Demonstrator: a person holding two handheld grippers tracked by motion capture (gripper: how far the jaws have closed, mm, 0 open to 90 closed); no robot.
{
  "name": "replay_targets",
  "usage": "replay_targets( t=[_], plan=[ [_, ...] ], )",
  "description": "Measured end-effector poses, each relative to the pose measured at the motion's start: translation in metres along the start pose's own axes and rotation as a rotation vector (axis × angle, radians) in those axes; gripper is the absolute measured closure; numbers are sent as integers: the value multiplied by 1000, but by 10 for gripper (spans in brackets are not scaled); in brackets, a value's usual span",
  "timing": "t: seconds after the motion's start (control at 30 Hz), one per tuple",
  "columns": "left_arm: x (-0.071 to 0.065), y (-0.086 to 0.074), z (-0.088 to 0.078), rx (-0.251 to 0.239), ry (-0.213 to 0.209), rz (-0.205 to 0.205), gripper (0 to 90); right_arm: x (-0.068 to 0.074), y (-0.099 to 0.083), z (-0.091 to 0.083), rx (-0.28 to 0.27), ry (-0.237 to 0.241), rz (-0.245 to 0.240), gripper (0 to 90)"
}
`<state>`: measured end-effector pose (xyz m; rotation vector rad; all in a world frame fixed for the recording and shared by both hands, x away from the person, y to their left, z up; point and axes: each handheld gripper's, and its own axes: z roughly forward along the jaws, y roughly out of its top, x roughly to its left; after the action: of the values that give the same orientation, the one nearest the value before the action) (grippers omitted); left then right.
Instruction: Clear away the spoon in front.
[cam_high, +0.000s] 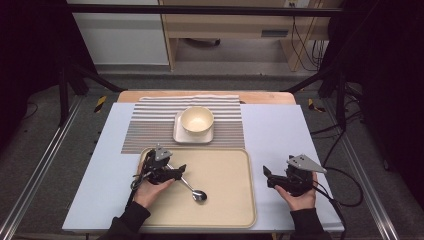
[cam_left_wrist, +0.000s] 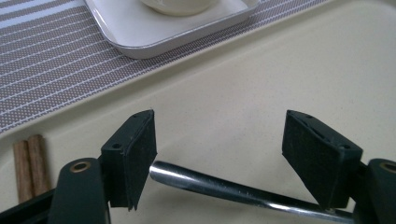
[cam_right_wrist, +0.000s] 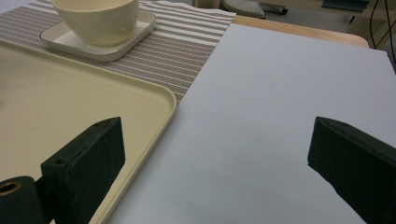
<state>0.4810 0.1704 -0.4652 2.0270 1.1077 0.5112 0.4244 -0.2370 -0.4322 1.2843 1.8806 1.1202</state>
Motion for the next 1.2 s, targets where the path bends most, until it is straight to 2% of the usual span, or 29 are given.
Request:
replay_targets(
  t=[0.2,0.33,0.43,0.6,0.7,0.93,1.2],
  plan=[
    [0,2,-11,-46,-9,-10,263,0,1,-1,-3,-4,-1,43],
    [-7,3,-22,-69,-36,-5,306,0,1,-1,-2,-4,-2,43],
    [-16,0,-27,-74,-57,22,394,0,0,-1,-1,-7,-7,43],
    [-25,-4,-29,-45,-91,55,532,0,1,-2,-4,-7,-5,43],
    [-33,-7,-26,-14,-127,69,622,1,1,-1,-2,-5,-11,43],
    [-48,-10,-18,41,-158,107,787,2,1,0,2,-5,-16,44],
    [-64,-14,-11,88,-183,176,873,3,0,1,8,-5,-17,44]
  ],
)
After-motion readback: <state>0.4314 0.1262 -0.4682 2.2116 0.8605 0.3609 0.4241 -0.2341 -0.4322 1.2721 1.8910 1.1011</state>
